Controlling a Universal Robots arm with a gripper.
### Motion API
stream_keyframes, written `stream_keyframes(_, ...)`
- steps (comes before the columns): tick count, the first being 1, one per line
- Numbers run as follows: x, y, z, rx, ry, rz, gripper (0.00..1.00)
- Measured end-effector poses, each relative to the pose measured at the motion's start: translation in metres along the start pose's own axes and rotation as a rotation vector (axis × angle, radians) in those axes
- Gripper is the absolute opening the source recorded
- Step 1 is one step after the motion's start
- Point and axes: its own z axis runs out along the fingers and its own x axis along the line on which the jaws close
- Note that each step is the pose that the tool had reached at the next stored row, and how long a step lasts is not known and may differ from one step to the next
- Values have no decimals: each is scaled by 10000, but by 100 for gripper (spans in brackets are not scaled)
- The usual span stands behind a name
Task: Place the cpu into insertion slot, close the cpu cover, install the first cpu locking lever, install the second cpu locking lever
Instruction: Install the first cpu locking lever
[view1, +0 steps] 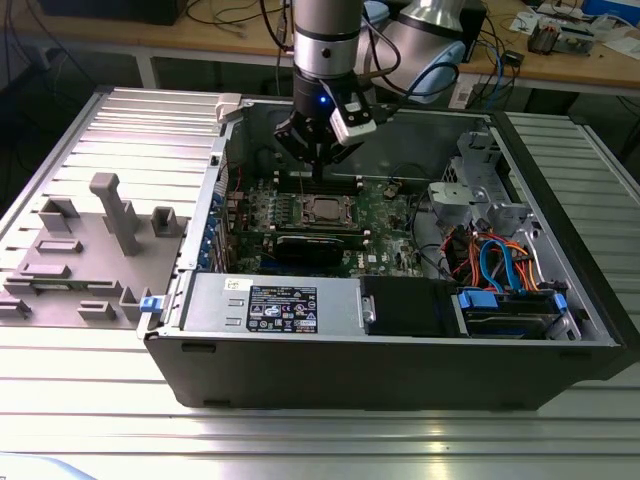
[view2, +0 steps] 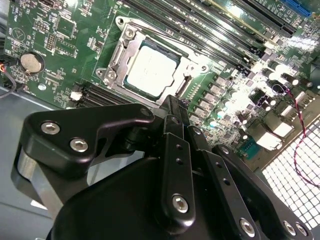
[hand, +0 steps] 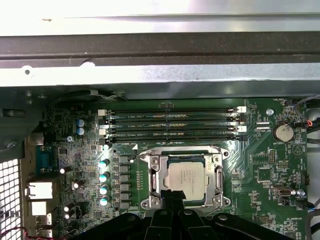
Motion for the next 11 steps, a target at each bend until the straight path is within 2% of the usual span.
stream_keyframes(5,42,25,0,2,0,0,11)
stream_keyframes(11,244,26,1,-8,-1,0,11)
